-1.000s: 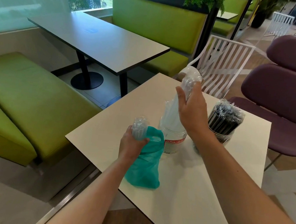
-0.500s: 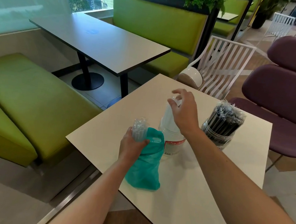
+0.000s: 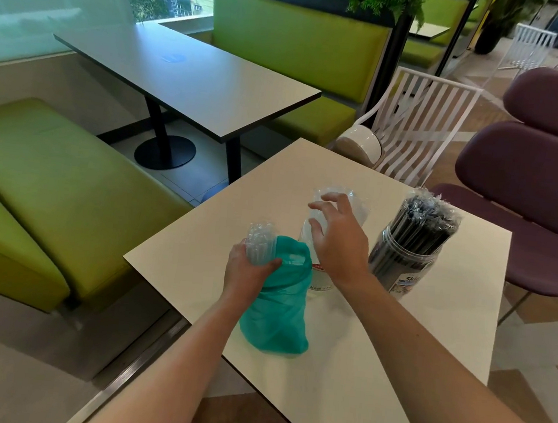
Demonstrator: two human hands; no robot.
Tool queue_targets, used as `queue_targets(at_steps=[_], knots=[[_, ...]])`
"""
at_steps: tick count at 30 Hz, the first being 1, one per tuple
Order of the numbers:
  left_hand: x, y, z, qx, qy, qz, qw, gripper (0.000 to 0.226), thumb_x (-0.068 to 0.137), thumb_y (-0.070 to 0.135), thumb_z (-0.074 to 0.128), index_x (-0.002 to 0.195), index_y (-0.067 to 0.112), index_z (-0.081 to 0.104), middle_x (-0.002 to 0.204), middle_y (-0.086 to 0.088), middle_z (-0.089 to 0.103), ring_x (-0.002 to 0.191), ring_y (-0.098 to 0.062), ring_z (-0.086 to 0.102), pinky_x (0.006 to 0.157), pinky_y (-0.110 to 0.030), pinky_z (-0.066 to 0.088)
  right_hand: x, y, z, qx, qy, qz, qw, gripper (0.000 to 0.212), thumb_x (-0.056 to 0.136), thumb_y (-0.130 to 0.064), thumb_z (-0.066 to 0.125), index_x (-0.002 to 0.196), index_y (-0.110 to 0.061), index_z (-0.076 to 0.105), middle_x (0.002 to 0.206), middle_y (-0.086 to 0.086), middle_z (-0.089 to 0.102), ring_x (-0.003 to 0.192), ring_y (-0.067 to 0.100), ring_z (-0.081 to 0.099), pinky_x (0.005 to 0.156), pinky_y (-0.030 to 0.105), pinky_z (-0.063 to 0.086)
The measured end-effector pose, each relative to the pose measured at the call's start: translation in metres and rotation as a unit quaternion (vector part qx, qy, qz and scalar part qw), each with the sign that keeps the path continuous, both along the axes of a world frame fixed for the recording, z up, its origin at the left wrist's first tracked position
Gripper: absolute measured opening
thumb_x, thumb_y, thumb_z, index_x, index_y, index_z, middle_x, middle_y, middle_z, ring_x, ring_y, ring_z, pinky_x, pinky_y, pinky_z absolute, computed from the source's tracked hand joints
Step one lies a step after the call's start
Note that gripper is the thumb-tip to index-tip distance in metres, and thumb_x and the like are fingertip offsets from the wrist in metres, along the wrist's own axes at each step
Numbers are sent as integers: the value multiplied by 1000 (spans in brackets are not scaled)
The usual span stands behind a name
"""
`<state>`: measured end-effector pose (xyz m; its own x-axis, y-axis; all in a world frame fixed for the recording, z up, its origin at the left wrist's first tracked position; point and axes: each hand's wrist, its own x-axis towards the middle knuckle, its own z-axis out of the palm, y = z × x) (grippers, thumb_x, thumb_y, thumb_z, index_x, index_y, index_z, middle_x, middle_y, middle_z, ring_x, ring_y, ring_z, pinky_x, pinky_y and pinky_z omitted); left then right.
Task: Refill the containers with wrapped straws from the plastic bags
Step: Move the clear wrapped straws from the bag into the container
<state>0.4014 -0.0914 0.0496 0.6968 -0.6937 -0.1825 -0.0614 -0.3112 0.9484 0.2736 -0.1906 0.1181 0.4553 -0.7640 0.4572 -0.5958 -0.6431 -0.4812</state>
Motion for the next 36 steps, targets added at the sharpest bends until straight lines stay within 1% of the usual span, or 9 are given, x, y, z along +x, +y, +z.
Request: queue_targets(at_steps=[4,8,10,13,18,22,26,30,36], knots=[[2,2,1,-10,16,-2,1000,63,75,29,84,128,21,52,113,0,64,102,-22,63,91,-43,55,-8,23,-13,-8,-34,12,999,17,92,-13,61,106,-20,67,114,-5,58,85,4,56,67,9,46],[3,4,-1,-21,19,-4,1000,56,73,27,85,120,25,54,107,2,66,98,-21,65,89,-44,55,-7,47,-34,241,-38,71,967,36,85,-14,68,120,-19,59,111,-4,61,101,5,55,92,18,47],[1,4,1,-22,18,-4,1000,54,74,27,84,118,27,53,107,3,65,98,-20,64,88,-40,56,-5,54,-46,336,-11,78,939,51,80,-20,74,126,-21,53,115,-6,57,106,7,54,95,23,47],[0,6,5,-22,41,-21,999,54,74,31,84,117,27,51,106,5,64,95,-14,63,79,-30,55,-3,54,-59,329,-8,58,942,40,83,-20,73,121,-20,59,114,-3,61,98,9,57,93,28,51],[4,10,5,4,86,-123,989,82,66,58,80,130,23,42,117,1,63,104,-16,64,87,-35,57,-2,49,-60,405,-64,56,910,35,91,-17,64,126,-14,62,120,5,65,104,16,61,96,33,52],[11,15,2,35,173,-199,964,87,69,26,86,136,24,31,122,-7,60,108,-23,65,91,-43,57,-2,42,-60,453,-53,47,889,38,94,-18,61,131,-11,58,127,7,62,112,22,59,100,39,50],[12,18,1,12,160,-204,966,70,79,12,80,137,16,41,121,-9,64,109,-23,64,92,-38,56,-1,36,-55,486,-54,47,871,37,94,-9,52,130,-10,58,122,8,62,100,17,56,87,28,48],[12,18,2,-11,121,-161,979,61,79,14,80,132,15,49,118,-5,65,107,-19,63,87,-31,56,-1,27,-46,492,-78,29,867,17,93,-28,56,92,-16,67,86,4,63,80,16,55,68,26,41],[9,16,9,-17,80,-130,988,61,70,18,87,123,16,56,112,0,65,100,-14,63,77,-24,55,-3,17,-34,482,-104,78,867,54,85,-39,70,131,-16,55,116,3,61,109,20,60,92,33,53]])
